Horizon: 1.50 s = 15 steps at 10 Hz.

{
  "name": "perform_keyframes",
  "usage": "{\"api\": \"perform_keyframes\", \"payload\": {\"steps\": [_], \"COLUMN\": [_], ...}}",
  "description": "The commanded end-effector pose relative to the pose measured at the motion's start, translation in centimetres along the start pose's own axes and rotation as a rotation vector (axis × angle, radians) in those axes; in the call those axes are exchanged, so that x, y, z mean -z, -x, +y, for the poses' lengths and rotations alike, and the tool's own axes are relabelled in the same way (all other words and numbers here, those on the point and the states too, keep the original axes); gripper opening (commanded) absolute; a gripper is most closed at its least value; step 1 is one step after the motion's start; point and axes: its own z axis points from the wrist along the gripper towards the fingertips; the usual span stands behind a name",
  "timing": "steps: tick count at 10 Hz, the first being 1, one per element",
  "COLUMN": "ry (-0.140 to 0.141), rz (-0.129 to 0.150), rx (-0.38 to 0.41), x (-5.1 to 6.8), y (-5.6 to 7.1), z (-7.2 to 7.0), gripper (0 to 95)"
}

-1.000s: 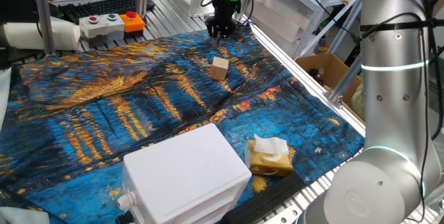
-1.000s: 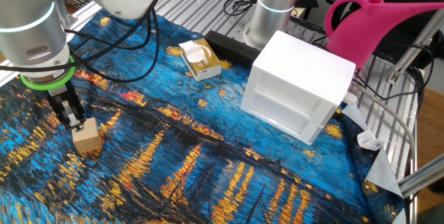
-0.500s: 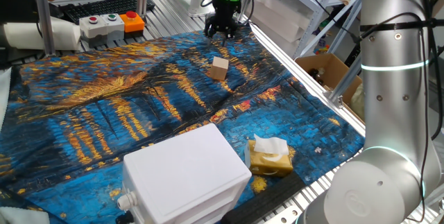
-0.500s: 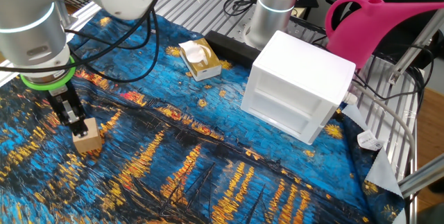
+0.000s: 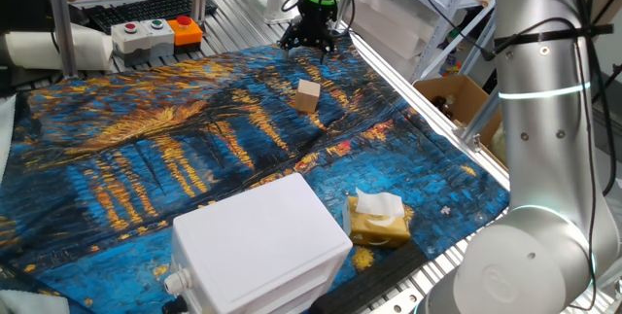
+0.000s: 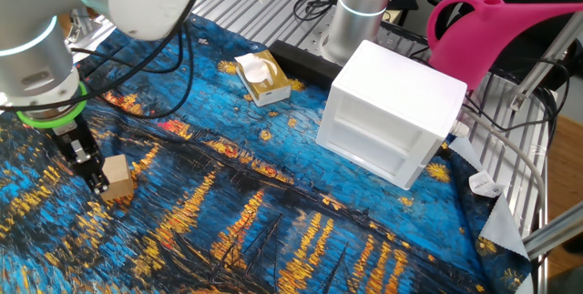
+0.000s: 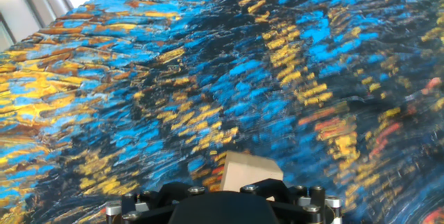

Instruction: Pick up the small block on the left and move it to the right

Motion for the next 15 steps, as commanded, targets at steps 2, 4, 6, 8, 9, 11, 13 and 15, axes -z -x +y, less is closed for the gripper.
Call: {"api": "perform_keyframes", "payload": {"steps": [2,4,6,8,9,11,13,15], "ry": [0.005,0.009,0.024,0.035,0.042,0.045,0.044,0.039], "rz": [-0.002,0.001,0.009,0.015,0.018,0.019,0.019,0.016], "rx": [-0.018,-0.028,-0.052,-0.069,-0.072,-0.087,-0.084,-0.048], "x": [0.0,-0.1,-0.4,-0.7,-1.0,-1.5,-1.7,-2.0], "y": [-0.2,-0.2,-0.2,-0.2,-0.2,-0.2,-0.2,-0.2], "z": [0.0,0.0,0.1,0.1,0.2,0.3,0.3,0.4], "gripper": [95.0,95.0,95.0,95.0,95.0,95.0,95.0,95.0]}}
